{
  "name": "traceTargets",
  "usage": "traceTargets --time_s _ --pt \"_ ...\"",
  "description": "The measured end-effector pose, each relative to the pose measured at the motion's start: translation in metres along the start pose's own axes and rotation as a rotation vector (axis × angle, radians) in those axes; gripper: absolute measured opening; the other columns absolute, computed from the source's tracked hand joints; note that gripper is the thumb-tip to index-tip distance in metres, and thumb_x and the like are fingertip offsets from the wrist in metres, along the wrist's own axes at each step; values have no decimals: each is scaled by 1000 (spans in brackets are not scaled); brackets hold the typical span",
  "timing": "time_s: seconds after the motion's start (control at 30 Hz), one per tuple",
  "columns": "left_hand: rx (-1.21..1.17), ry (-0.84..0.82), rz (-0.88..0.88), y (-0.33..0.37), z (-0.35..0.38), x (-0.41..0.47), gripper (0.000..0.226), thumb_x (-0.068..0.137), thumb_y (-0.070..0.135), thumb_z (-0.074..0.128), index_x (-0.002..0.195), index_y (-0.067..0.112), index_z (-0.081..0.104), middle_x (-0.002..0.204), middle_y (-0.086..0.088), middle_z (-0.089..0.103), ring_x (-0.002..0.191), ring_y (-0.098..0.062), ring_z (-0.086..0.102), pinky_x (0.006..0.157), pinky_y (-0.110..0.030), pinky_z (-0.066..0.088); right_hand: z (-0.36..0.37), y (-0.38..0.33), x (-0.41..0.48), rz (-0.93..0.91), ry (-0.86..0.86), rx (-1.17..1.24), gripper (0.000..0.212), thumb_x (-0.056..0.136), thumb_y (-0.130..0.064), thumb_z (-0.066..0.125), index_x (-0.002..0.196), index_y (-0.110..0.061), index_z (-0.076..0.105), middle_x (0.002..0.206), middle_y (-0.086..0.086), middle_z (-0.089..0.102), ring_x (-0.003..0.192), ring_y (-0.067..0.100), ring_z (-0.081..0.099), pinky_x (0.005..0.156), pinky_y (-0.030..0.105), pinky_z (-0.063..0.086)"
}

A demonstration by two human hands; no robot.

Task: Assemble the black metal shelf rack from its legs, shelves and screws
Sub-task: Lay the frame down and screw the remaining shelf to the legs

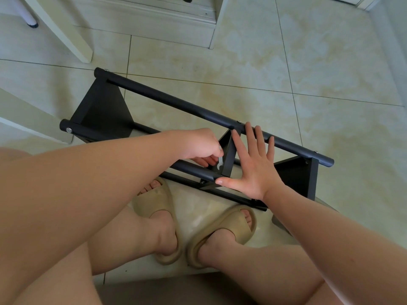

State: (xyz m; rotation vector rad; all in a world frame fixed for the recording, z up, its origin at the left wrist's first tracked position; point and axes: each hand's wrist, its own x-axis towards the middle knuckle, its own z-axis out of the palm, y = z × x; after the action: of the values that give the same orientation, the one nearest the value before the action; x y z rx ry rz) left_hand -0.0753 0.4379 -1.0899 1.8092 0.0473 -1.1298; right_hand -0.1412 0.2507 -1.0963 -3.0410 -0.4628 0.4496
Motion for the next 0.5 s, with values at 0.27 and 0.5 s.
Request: traceTargets --time_s 0.27,0.5 --pt "-118 20 7 -5 3 4 26 97 11 63 121 1 61 90 -8 72 82 -14 72 76 -28 60 1 0 1 -1 8 5 125 65 -103 18 161 -28 -8 167 10 -21 152 32 -25 120 64 -11" --pt "-114 -22 3 -5 2 1 22 97 11 63 118 3 64 94 -9 74 84 -16 74 75 -29 61 1 0 0 -3 4 1 125 65 -103 20 161 -28 -10 167 10 -22 152 32 -26 120 64 -11"
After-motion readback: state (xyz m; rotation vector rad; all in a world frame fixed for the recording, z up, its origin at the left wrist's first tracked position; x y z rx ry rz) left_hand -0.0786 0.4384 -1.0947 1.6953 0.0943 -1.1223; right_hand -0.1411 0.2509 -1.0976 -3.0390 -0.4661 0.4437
